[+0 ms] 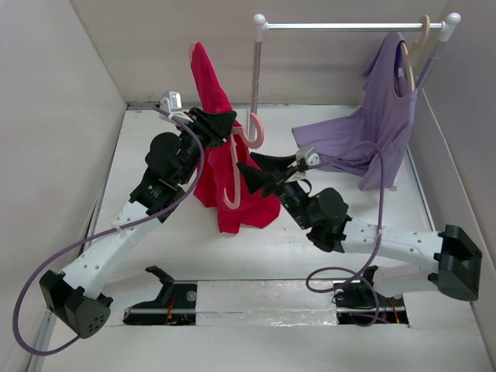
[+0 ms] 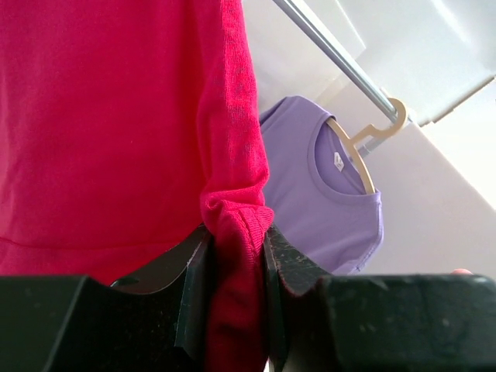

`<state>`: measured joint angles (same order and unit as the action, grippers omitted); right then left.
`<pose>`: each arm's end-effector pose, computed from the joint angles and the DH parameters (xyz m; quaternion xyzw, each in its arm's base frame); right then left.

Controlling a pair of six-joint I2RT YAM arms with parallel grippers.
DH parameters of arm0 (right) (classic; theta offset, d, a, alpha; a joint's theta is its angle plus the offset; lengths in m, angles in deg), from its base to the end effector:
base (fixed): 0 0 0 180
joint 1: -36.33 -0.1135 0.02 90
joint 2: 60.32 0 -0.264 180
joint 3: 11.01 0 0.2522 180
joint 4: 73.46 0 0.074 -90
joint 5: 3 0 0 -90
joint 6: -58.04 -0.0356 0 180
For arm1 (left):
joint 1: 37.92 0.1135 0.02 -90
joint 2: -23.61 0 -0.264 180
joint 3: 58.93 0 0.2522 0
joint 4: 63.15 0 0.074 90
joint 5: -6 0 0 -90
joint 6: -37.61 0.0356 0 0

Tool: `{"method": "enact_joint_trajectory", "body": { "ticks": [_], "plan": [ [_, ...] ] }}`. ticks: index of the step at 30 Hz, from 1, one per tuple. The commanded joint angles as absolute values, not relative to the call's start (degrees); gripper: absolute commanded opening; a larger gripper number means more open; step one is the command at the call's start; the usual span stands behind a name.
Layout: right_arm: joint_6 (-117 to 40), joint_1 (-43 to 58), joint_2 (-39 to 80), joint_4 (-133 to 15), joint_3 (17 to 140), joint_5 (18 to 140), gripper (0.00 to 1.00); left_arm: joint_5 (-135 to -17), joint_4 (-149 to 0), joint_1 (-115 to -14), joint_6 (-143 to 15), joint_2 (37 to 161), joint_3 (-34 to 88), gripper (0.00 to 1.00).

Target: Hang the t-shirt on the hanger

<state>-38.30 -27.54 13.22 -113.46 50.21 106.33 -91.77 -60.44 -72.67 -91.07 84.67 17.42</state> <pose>0.1369 0.2524 0.3628 -0.1195 0.5163 0.4141 0.7401 0.1995 -0.1325 0.4448 -0.0749 0.5842 -0.4506 0.6708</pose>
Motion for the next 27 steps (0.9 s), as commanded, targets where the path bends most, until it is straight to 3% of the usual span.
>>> {"method": "enact_joint_trajectory", "body": {
  "ticks": [1, 3, 4, 6, 10, 11, 12, 15, 17, 23, 26, 27],
  "plan": [
    [-38.28, -28.09, 8.68, -110.16, 48.90, 104.31, 0.54, -88.93, -55.20, -72.29, -90.89, 82.15, 19.25, 0.00],
    [-38.20, -28.09, 6.41, -108.58, 46.62, 104.14, 0.50, -88.93, -56.08, -72.29, -90.80, 81.80, 19.70, 0.00],
    [-37.85, -28.09, 5.52, -107.87, 45.82, 104.05, 0.37, -88.67, -55.73, -72.29, -90.80, 81.53, 19.35, 0.00],
    [-38.10, -26.69, 4.55, -104.54, 44.42, 103.79, 0.00, -88.40, -55.46, -72.29, -91.06, 80.92, 19.35, 0.00],
    [-37.58, -21.16, 5.85, -100.50, 43.09, 93.98, 0.00, -86.30, -55.65, -72.29, -91.76, 80.04, 19.70, 0.00],
    [-36.97, -19.93, 6.47, -98.92, 43.61, 92.29, 0.04, -86.12, -54.86, -72.29, -92.20, 79.86, 19.70, 0.00],
    [-35.75, -18.09, 7.09, -95.42, 44.23, 89.75, 0.26, -85.77, -55.20, -72.29, -92.21, 80.03, 19.87, 0.00],
    [-33.63, -14.49, 9.46, -91.71, 45.81, 85.53, 0.55, -85.06, -56.44, -72.29, -92.38, 79.60, 20.93, 0.00],
    [-33.19, -12.98, 10.52, -90.21, 47.04, 81.73, 0.59, -84.62, -55.38, -72.29, -92.82, 78.99, 19.88, 0.00],
    [-32.66, -10.51, 13.85, -86.79, 49.41, 77.42, 0.52, -84.44, -56.00, -72.29, -93.00, 78.72, 20.14, 0.00],
    [-33.10, -11.12, 15.44, -87.82, 50.03, 77.42, 0.28, -84.80, -56.87, -72.29, -92.91, 78.89, 20.84, 0.00],
    [-33.10, -11.65, 15.79, -87.31, 50.30, 77.16, 0.12, -84.88, -56.35, -72.29, -93.00, 78.89, 20.58, 0.00]
  ]
}}
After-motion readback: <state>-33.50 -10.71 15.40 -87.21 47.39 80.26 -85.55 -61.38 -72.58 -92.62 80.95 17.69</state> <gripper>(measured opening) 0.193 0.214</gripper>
